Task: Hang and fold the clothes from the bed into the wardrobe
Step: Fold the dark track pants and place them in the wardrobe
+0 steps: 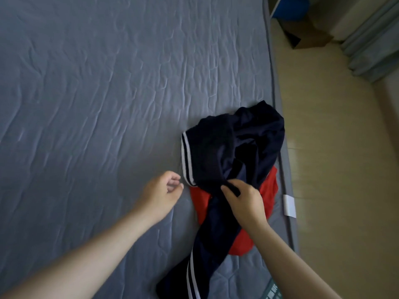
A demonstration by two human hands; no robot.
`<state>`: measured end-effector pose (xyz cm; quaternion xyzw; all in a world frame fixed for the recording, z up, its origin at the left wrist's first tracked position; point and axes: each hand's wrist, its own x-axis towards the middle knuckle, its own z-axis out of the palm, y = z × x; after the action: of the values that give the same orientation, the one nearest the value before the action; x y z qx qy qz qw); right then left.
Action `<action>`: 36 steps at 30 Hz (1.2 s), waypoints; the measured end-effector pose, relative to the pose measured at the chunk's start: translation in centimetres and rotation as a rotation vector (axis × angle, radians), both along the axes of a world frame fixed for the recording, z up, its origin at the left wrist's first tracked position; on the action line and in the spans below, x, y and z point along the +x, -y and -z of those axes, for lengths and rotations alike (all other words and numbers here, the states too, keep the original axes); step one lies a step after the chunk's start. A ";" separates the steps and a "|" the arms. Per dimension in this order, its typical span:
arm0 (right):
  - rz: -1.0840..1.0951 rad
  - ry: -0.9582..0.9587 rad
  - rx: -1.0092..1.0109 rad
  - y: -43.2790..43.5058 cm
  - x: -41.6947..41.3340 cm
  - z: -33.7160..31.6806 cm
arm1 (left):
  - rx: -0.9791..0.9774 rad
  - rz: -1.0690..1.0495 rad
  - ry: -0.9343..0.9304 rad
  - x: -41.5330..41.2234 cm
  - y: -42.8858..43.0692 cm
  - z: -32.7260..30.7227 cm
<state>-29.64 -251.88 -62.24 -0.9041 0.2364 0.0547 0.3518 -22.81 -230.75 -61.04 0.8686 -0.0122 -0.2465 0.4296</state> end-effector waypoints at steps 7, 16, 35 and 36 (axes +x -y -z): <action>0.046 -0.119 0.086 0.7 -7.2 -1.4 | 0.025 0.045 -0.179 -2.1 2.2 0.2; 0.032 -0.157 0.225 1.6 -12.3 -1.8 | -0.005 0.038 -0.427 -6.6 4.9 2.0; -0.157 -0.018 0.054 4.6 -8.2 -18.7 | -0.367 -0.081 -0.237 0.0 7.7 -19.5; -0.155 -0.006 0.053 4.6 -7.9 -20.5 | -0.374 -0.075 -0.211 0.4 7.6 -22.0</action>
<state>-37.49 -256.50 -41.76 -0.9098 0.1652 0.0907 0.3698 -22.38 -238.34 -39.08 0.7429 0.0197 -0.3134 0.5912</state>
